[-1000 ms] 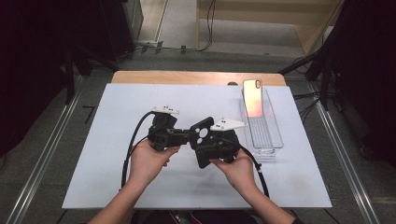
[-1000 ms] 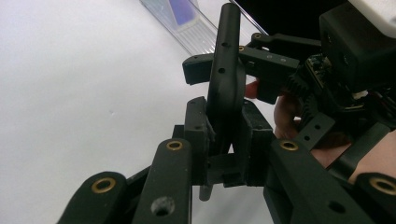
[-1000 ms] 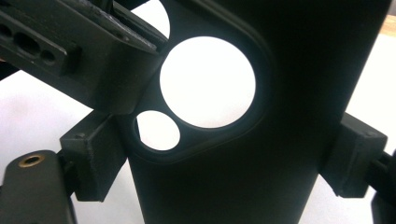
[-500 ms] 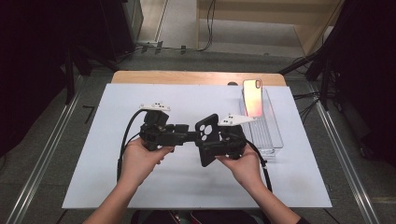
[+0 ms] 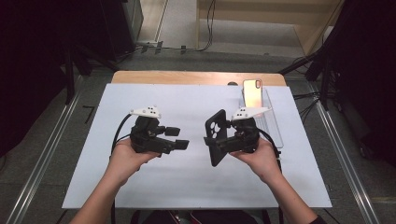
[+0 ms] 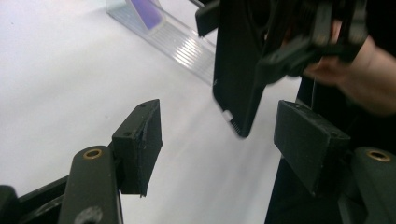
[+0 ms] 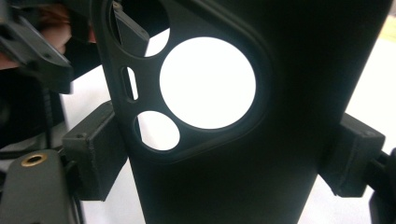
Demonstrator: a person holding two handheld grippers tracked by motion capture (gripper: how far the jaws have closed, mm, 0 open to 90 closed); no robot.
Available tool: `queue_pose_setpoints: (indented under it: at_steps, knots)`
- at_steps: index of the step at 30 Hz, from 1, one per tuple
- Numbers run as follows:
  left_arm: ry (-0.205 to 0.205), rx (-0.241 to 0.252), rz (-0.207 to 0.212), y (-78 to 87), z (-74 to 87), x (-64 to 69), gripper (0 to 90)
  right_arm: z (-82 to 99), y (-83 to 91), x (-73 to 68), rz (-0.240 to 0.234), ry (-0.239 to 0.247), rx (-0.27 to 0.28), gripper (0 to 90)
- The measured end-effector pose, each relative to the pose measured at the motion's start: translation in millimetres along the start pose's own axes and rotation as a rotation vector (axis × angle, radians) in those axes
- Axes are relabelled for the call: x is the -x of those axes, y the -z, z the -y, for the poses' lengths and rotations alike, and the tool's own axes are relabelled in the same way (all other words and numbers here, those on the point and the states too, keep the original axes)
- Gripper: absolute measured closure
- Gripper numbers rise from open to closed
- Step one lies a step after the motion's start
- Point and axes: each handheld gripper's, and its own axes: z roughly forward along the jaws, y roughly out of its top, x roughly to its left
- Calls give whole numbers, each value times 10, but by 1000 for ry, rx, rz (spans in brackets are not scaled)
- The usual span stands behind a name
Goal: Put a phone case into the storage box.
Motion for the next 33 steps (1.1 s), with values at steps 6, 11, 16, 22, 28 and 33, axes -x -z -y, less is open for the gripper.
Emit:
queue_pose_setpoints:
  at_steps: [6,11,16,22,28,33]
  knots:
    - [-49,-8,-3,-24,156,-62,329,-16,127,85,-41,30,-7,129]
    - [-40,-19,-5,-28,286,-114,328,-44,229,150,-68,22,-3,129]
    - [-38,-25,-2,-18,437,-177,328,-83,350,206,-80,16,-6,129]
    - [-24,-32,-20,32,587,-221,328,-130,504,300,-56,-2,5,129]
    - [-10,-32,-31,105,698,-249,328,-173,675,400,-24,-24,24,130]
    - [-14,-54,-47,133,781,-248,328,-191,799,501,32,-52,50,130]
